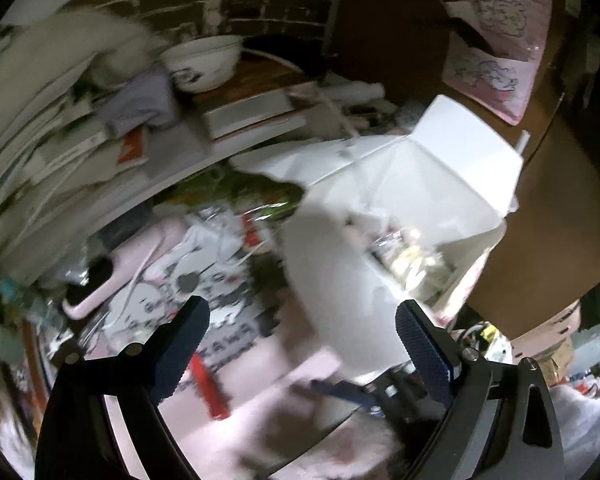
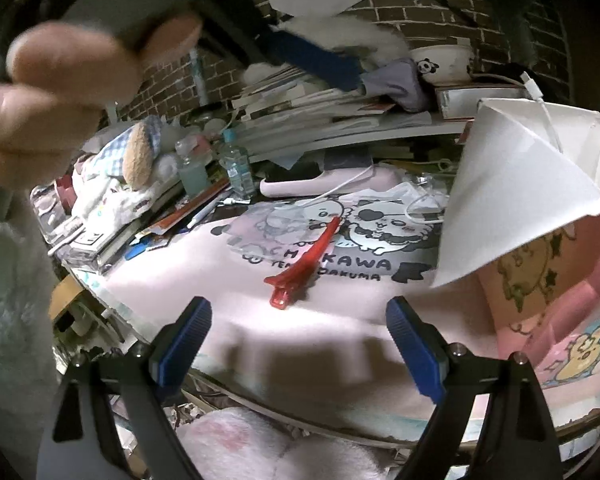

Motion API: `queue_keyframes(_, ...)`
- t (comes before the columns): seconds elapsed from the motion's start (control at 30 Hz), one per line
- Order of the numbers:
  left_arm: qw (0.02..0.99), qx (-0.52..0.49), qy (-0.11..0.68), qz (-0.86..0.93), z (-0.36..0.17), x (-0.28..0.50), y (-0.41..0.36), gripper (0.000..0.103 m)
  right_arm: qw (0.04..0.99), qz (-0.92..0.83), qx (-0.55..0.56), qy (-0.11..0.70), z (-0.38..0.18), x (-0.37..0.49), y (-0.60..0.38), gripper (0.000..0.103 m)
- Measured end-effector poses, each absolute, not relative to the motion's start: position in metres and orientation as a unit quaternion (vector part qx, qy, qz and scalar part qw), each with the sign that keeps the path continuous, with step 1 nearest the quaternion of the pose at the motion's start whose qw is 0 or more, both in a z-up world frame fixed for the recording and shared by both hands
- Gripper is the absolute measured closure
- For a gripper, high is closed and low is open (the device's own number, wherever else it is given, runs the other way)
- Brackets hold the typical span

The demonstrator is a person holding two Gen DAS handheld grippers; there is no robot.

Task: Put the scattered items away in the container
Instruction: 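Withdraw the left gripper from the box, then grasp the red hair clip with the right gripper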

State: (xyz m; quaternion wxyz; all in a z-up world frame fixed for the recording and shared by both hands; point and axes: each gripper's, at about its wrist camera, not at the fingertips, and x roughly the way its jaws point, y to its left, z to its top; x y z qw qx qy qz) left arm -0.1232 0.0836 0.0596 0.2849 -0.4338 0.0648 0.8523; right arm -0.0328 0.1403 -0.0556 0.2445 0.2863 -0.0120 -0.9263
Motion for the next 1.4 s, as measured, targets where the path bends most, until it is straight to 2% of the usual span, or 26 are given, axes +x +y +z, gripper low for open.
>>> queue_keyframes(0.4,0.127,-0.405,-0.012,0.905,0.006,-0.078,-0.045,0.01,0.221,-0.931,0.289,0.009,-0.064,-0.034,0.126,0.016)
queue_keyframes(0.47,0.099,-0.403,-0.031,0.91,-0.01,-0.064,-0.065,0.01,0.214,-0.935,0.282,0.019,-0.065,-0.033,0.12,0.023)
queue_keyframes(0.53,0.077,-0.401,-0.042,0.912,-0.02,-0.056,-0.076,0.01,0.213,-0.934,0.286,0.03,-0.069,-0.036,0.113,0.041)
queue_keyframes(0.67,0.03,-0.392,-0.071,0.917,-0.043,-0.038,-0.102,0.01,0.205,-0.929,0.307,0.029,-0.081,-0.048,0.1,0.051)
queue_keyframes(0.73,0.031,-0.391,-0.091,0.915,-0.052,-0.033,-0.111,0.01,0.191,-0.931,0.31,0.026,-0.084,-0.056,0.094,0.062)
queue_keyframes(0.97,0.052,-0.377,-0.122,0.917,-0.06,-0.03,-0.116,0.01,0.164,-0.935,0.316,0.012,-0.089,-0.079,0.081,0.071)
queue_keyframes(1.1,0.063,-0.38,-0.115,0.916,-0.061,-0.032,-0.107,0.01,0.154,-0.94,0.305,0.015,-0.091,-0.08,0.081,0.083)
queue_keyframes(1.17,0.064,-0.381,-0.115,0.915,-0.062,-0.034,-0.105,0.01,0.155,-0.941,0.299,0.018,-0.092,-0.078,0.083,0.085)
queue_keyframes(1.4,0.071,-0.382,-0.114,0.914,-0.063,-0.034,-0.098,0.01,0.155,-0.944,0.291,0.015,-0.094,-0.073,0.09,0.087)
